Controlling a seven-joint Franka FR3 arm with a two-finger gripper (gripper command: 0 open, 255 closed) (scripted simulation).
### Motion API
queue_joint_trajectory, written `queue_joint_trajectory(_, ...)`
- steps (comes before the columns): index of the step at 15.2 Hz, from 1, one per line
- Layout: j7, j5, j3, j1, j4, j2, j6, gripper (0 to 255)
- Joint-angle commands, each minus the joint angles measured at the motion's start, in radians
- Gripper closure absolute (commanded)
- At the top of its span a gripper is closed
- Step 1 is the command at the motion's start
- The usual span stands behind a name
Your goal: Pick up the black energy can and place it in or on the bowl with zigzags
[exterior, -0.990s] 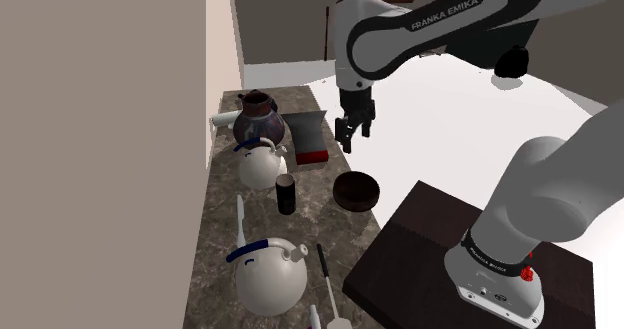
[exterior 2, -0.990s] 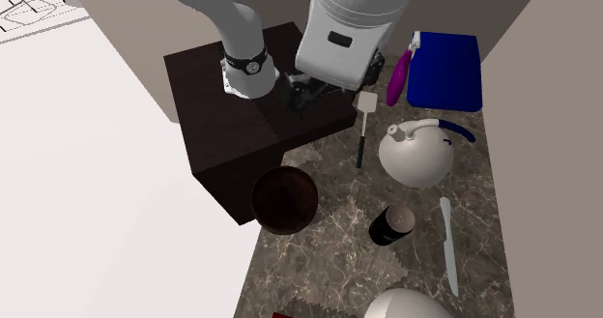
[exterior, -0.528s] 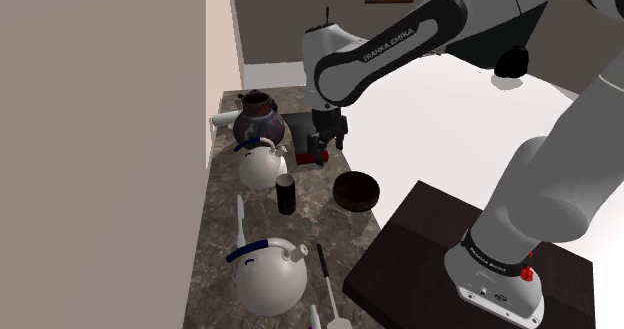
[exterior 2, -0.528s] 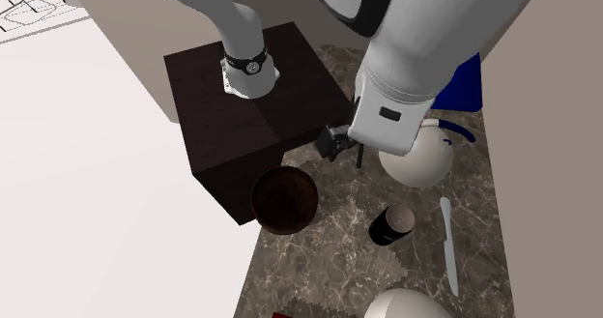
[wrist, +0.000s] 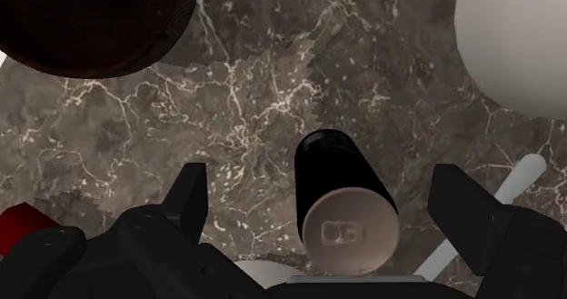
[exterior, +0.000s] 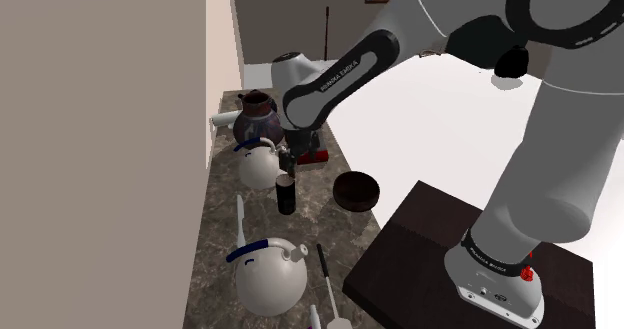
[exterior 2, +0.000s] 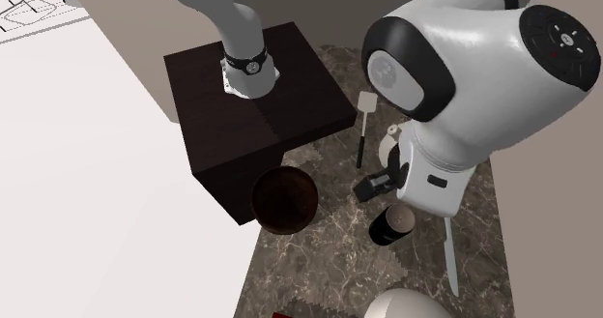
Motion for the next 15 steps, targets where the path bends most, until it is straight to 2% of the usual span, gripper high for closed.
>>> queue_joint_trajectory(1,0.023,-0.018,0.001,0.010,0.052,0.076,0.030,0)
queue_joint_trajectory(5,0.063,-0.052,-0.006,0.037,0.186,0.228,0.059,0)
queue_joint_trajectory(12,0.072,-0.066,-0.015,0.041,0.170,0.289,0.135,0)
queue_joint_trajectory(15,0.073,-0.067,-0.016,0.041,0.169,0.294,0.141,0)
